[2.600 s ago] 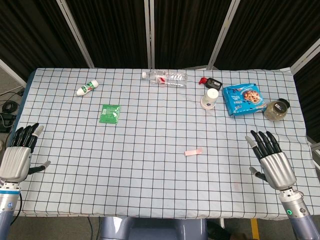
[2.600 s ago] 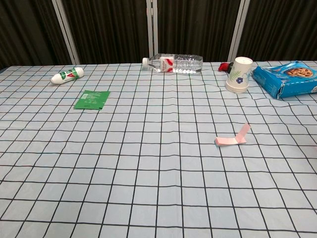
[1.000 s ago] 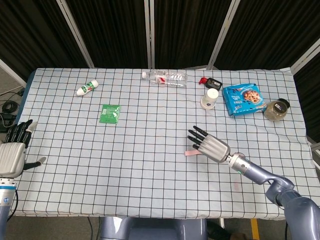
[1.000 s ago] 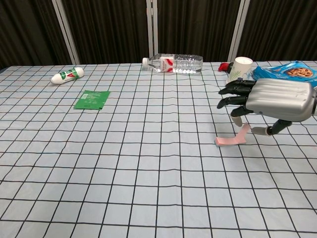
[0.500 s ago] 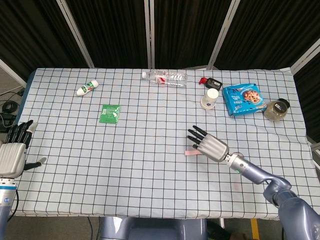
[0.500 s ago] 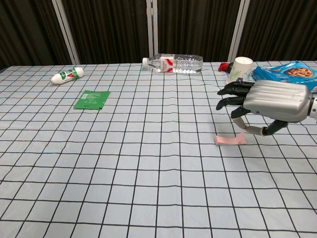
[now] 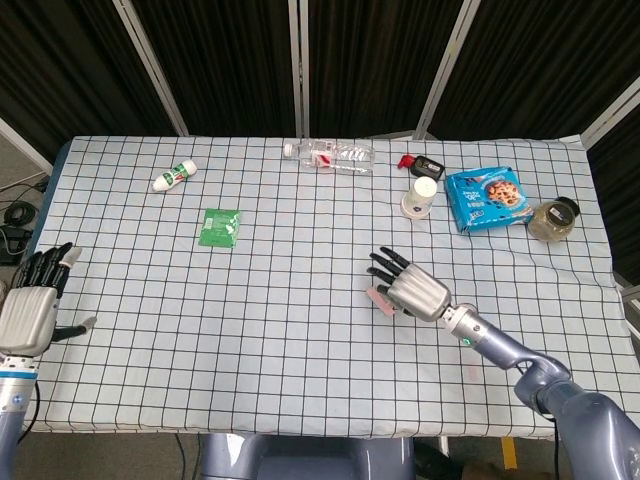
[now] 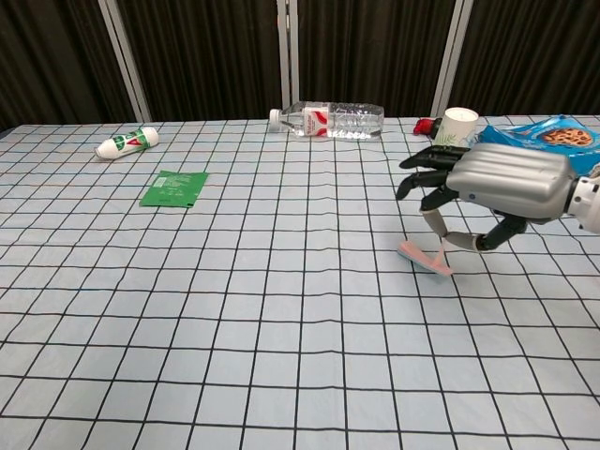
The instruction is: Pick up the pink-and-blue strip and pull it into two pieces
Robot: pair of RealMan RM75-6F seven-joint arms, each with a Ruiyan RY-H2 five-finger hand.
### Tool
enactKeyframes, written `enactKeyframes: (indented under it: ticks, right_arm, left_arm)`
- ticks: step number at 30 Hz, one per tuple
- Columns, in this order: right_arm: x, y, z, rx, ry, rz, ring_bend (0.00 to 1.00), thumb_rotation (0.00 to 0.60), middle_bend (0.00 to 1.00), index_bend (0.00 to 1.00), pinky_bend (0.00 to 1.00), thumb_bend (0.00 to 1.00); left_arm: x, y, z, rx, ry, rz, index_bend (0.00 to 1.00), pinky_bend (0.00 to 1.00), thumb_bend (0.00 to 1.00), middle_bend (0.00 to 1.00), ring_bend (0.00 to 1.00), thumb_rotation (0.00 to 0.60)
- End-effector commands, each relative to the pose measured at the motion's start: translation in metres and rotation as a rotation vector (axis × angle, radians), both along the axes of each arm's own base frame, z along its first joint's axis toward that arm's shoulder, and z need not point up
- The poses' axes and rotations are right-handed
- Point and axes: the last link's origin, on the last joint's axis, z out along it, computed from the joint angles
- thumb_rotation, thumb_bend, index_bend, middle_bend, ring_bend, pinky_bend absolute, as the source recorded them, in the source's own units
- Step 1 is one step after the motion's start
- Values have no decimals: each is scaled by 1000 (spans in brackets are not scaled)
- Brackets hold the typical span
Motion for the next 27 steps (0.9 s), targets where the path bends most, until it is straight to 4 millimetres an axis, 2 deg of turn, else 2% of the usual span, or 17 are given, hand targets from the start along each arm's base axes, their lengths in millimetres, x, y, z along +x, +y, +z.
enactKeyframes:
  ticks: [1, 6, 9, 12, 14, 18, 27]
  right_arm:
    - [22, -6, 4, 15, -84, -26, 0, 600, 204, 701, 0, 450]
    - [65, -13, 10, 58, -161, -98, 0, 600, 215, 705, 0, 450]
    - [112, -16, 18, 88, -226, -154, 0, 600, 220, 707, 0, 451]
    - [130, -14, 22, 97, -239, -194, 0, 600, 219, 707, 0, 451]
    - [146, -13, 24, 105, -265, -230, 0, 600, 219, 707, 0, 451]
    - [161, -13, 24, 102, -277, -284, 0, 600, 217, 706, 0, 452]
    - [180, -10, 18, 113, -320, -374, 0, 600, 222, 710, 0, 457]
  left_arm:
    - [3, 1, -4, -13, -12, -5, 0, 0, 0, 0, 0, 600]
    - [20, 9, -15, -42, -45, -51, 1, 0, 0, 0, 0, 600]
    - [44, 30, -40, -136, -105, -128, 27, 0, 0, 0, 0, 600]
    - [53, 42, -51, -172, -142, -171, 98, 0, 0, 0, 0, 600]
    - [64, 50, -66, -220, -209, -208, 150, 0, 0, 0, 0, 600]
    - [79, 63, -87, -287, -271, -231, 191, 0, 32, 0, 0, 600]
    - [119, 84, -128, -366, -325, -239, 301, 0, 203, 0, 0, 600]
